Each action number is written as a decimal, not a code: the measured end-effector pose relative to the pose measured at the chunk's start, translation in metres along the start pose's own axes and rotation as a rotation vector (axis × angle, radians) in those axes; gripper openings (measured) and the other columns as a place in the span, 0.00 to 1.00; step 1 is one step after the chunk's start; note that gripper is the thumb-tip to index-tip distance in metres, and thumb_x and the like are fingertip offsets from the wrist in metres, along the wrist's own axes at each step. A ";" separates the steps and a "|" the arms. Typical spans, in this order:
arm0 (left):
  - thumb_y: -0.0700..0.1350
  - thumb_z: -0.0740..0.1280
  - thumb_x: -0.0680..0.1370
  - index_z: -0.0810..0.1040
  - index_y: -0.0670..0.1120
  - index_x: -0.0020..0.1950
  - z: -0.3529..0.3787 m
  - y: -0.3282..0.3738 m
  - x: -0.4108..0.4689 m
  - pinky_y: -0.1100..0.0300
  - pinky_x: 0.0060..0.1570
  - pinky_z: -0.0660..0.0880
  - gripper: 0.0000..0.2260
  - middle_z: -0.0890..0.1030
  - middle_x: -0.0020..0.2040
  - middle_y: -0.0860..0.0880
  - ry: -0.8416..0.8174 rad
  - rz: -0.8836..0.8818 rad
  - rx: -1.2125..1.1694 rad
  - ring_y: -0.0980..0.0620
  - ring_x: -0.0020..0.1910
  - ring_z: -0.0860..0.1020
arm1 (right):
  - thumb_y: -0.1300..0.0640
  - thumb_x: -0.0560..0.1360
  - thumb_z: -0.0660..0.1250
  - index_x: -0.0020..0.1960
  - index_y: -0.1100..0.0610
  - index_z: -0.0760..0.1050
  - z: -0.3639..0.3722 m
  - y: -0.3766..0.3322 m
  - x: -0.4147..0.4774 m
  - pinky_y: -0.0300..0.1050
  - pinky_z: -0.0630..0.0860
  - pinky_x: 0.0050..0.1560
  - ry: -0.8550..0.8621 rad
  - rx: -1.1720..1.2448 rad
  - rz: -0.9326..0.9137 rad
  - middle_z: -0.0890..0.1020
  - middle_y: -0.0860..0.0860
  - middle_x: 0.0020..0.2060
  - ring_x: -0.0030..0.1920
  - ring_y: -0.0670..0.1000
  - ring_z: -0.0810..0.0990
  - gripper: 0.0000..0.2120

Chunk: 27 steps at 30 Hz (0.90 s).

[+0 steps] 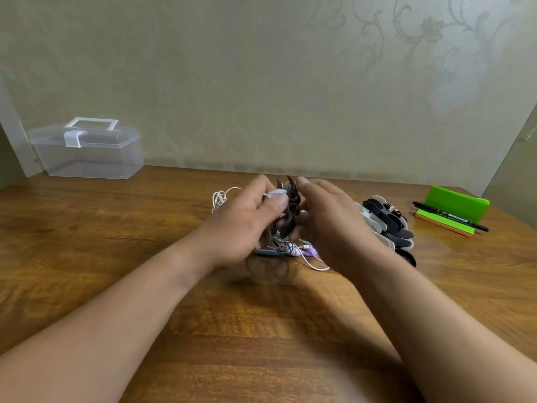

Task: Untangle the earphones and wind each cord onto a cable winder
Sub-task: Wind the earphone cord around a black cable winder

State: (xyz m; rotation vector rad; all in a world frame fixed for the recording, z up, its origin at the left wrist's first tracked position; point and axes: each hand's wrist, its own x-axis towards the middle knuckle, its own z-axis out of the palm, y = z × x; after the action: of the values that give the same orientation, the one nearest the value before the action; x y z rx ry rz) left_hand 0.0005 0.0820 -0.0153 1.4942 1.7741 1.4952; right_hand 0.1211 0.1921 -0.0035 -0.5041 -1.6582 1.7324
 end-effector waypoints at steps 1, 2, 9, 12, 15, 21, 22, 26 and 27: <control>0.54 0.62 0.85 0.69 0.42 0.51 -0.003 -0.001 0.002 0.60 0.26 0.67 0.15 0.71 0.38 0.42 0.024 -0.007 -0.052 0.50 0.29 0.67 | 0.61 0.85 0.61 0.56 0.63 0.76 -0.003 -0.005 0.000 0.46 0.76 0.28 -0.023 -0.011 0.001 0.78 0.58 0.36 0.28 0.54 0.79 0.07; 0.51 0.61 0.86 0.68 0.39 0.51 -0.005 -0.003 0.003 0.62 0.23 0.64 0.15 0.69 0.37 0.43 0.050 -0.021 -0.083 0.50 0.28 0.65 | 0.65 0.83 0.61 0.58 0.62 0.75 -0.006 -0.008 0.001 0.48 0.78 0.31 -0.051 -0.052 -0.012 0.79 0.57 0.36 0.30 0.54 0.80 0.06; 0.46 0.59 0.87 0.72 0.45 0.46 -0.015 0.001 0.002 0.58 0.26 0.48 0.11 0.75 0.29 0.52 0.004 -0.157 -0.323 0.55 0.23 0.61 | 0.57 0.76 0.77 0.76 0.39 0.67 -0.030 -0.018 -0.004 0.37 0.74 0.64 -0.365 -0.835 -0.375 0.75 0.44 0.63 0.64 0.41 0.76 0.34; 0.45 0.59 0.87 0.74 0.43 0.52 -0.018 0.006 -0.001 0.64 0.21 0.52 0.09 0.78 0.33 0.45 -0.067 -0.200 -0.430 0.52 0.23 0.62 | 0.51 0.77 0.76 0.80 0.42 0.66 -0.022 -0.017 -0.008 0.34 0.66 0.73 -0.427 -0.915 -0.529 0.71 0.40 0.73 0.74 0.38 0.68 0.35; 0.43 0.55 0.87 0.74 0.40 0.55 -0.016 0.013 -0.005 0.64 0.22 0.53 0.10 0.73 0.31 0.47 -0.104 -0.241 -0.484 0.57 0.21 0.62 | 0.47 0.81 0.70 0.79 0.46 0.69 -0.016 -0.009 -0.009 0.37 0.69 0.72 -0.423 -0.886 -0.525 0.75 0.39 0.70 0.72 0.38 0.71 0.28; 0.44 0.56 0.86 0.76 0.38 0.64 -0.015 0.007 -0.001 0.61 0.23 0.51 0.14 0.69 0.34 0.50 -0.076 -0.266 -0.494 0.57 0.23 0.60 | 0.46 0.83 0.65 0.77 0.42 0.72 -0.015 -0.009 -0.011 0.46 0.76 0.67 -0.386 -0.805 -0.469 0.78 0.39 0.65 0.68 0.41 0.76 0.22; 0.44 0.55 0.86 0.77 0.38 0.63 -0.015 0.007 -0.001 0.62 0.23 0.51 0.15 0.71 0.35 0.50 -0.083 -0.276 -0.513 0.57 0.24 0.60 | 0.48 0.83 0.66 0.77 0.42 0.72 -0.015 -0.007 -0.010 0.47 0.76 0.67 -0.379 -0.806 -0.477 0.78 0.40 0.65 0.68 0.41 0.76 0.22; 0.51 0.55 0.86 0.79 0.45 0.56 -0.015 0.012 -0.004 0.66 0.21 0.56 0.15 0.71 0.38 0.50 -0.187 -0.281 -0.610 0.57 0.26 0.63 | 0.51 0.84 0.66 0.78 0.40 0.70 -0.017 -0.005 -0.007 0.45 0.75 0.67 -0.373 -0.802 -0.488 0.78 0.42 0.63 0.67 0.42 0.76 0.23; 0.51 0.55 0.86 0.78 0.45 0.54 -0.014 0.012 -0.004 0.67 0.21 0.58 0.15 0.71 0.38 0.49 -0.190 -0.278 -0.622 0.58 0.27 0.63 | 0.51 0.84 0.66 0.78 0.39 0.70 -0.017 -0.006 -0.007 0.44 0.74 0.68 -0.376 -0.804 -0.480 0.78 0.42 0.63 0.67 0.41 0.76 0.23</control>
State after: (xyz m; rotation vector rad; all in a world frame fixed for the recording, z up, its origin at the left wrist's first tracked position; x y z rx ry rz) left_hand -0.0040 0.0702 -0.0006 0.9903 1.1874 1.5082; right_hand 0.1389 0.1993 -0.0009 -0.0913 -2.4889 0.7969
